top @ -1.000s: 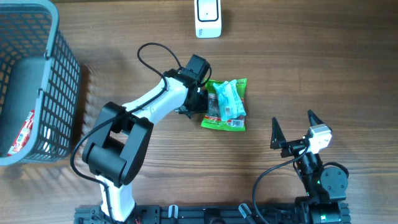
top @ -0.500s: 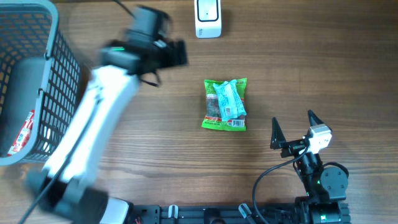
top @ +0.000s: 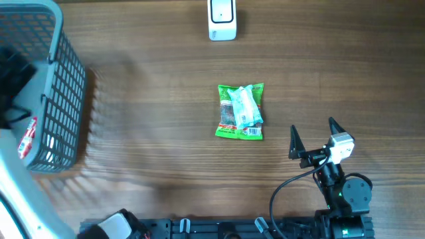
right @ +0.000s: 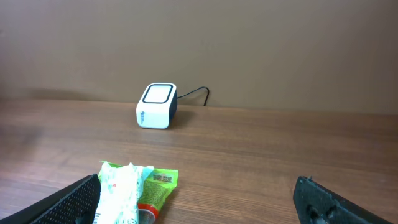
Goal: Scan the item barcode
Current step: 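Move the left gripper back into the grey basket toward a green box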
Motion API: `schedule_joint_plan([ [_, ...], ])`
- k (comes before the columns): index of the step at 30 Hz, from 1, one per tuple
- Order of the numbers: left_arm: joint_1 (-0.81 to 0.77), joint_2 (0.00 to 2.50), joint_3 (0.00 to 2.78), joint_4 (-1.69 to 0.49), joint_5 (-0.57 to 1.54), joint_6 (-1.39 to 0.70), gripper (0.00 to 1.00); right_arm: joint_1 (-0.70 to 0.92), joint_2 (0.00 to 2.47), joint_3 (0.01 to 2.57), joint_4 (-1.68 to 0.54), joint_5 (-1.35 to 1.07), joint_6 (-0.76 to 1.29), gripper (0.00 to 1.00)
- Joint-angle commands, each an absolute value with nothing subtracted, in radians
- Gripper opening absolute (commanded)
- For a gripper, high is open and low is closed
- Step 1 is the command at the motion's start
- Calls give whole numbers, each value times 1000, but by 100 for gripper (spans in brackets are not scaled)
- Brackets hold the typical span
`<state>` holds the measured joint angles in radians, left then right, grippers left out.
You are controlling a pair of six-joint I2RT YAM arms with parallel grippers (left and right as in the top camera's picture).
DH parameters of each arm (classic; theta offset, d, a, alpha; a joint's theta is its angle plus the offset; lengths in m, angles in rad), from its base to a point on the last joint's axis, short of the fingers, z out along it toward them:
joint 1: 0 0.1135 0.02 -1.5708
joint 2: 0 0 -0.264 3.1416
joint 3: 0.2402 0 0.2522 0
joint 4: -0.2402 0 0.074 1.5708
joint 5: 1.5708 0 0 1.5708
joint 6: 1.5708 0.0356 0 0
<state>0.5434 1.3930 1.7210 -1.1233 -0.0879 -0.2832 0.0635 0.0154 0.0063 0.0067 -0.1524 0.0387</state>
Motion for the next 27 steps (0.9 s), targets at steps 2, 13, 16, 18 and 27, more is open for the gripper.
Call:
schedule_joint_plan([
  [2, 655, 1462, 1693, -1222, -57, -242, 100, 59, 9, 5, 10, -147, 27, 100],
  [13, 659, 1531, 1414, -1135, -80, -216, 96, 59, 9, 5, 10, -147, 27, 100],
  [16, 659, 1534, 1359, -1074, -84, -216, 93, 59, 9, 5, 10, -147, 27, 100],
  [18, 659, 1534, 1330, -1035, -88, -216, 92, 59, 9, 5, 10, -147, 27, 100],
  [27, 659, 1538, 1301, -1003, -88, -142, 83, 59, 9, 5, 10, -147, 27, 100],
])
